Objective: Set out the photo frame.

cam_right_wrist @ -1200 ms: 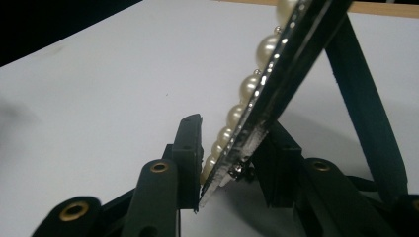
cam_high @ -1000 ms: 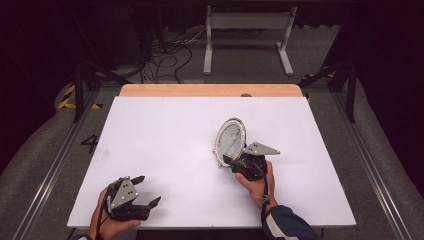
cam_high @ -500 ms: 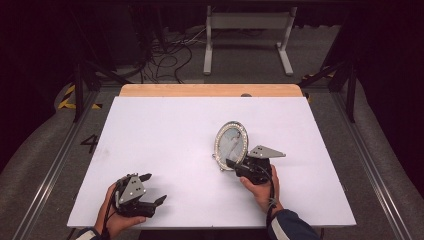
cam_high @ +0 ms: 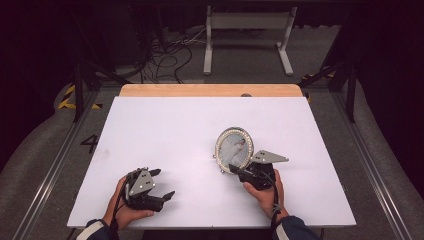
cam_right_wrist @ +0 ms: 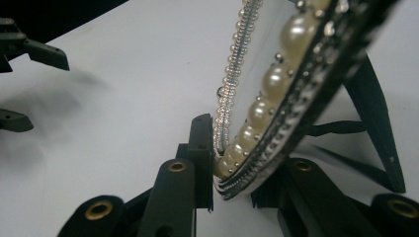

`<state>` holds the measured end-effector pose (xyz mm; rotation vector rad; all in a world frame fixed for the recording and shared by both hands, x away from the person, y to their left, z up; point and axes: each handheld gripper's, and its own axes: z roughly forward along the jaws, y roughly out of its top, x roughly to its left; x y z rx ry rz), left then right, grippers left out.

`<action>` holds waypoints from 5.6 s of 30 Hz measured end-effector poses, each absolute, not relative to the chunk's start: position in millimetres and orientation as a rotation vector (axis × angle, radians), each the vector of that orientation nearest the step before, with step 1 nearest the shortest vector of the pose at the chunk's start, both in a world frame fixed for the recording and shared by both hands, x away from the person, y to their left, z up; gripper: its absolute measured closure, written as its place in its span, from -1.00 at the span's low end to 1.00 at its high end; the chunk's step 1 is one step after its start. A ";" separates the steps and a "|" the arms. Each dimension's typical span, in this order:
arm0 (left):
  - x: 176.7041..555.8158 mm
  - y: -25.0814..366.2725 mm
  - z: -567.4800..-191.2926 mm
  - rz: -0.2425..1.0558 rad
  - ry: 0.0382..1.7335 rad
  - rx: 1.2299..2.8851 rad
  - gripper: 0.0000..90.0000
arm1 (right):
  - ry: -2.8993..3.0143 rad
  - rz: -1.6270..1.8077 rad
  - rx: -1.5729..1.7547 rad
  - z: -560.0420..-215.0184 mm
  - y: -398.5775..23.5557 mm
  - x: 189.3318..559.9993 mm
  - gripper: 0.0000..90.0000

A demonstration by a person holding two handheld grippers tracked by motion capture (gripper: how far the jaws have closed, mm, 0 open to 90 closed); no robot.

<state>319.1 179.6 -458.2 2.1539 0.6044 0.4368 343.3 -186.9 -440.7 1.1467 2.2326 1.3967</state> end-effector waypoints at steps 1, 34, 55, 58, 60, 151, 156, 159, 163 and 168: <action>319.1 179.6 -458.2 0.437 0.604 2.154 -0.62 | 2.233 1.397 1.147 -440.7 -186.9 343.3 0.67; 387.6 105.5 -447.4 0.338 0.564 2.070 -0.63 | 2.085 1.419 1.212 -453.9 -168.7 348.2 0.72; 412.5 72.1 -450.1 0.271 0.513 2.091 -0.63 | 2.249 1.424 1.114 -447.5 -178.1 352.3 0.65; 416.7 69.8 -449.3 0.256 0.519 2.080 -0.63 | 2.252 1.400 1.123 -446.6 -179.8 349.7 0.51; 417.8 69.3 -448.4 0.253 0.516 2.073 -0.63 | 2.253 1.397 1.122 -445.8 -180.5 348.7 0.49; 399.4 74.9 -438.7 0.338 0.591 2.055 0.34 | 2.026 1.406 1.170 -419.2 -204.2 359.1 0.69; 397.1 75.8 -438.6 0.329 0.605 2.052 0.35 | 2.035 1.381 1.147 -418.8 -201.5 360.6 0.66; 395.9 75.9 -439.4 0.335 0.613 2.047 0.35 | 2.042 1.389 1.148 -418.9 -202.2 362.4 0.66; 394.0 76.9 -441.8 0.346 0.612 2.031 0.35 | 2.042 1.390 1.136 -419.3 -202.1 364.1 0.65; 392.2 76.8 -442.9 0.357 0.617 2.022 0.35 | 2.040 1.388 1.130 -419.5 -201.3 364.6 0.65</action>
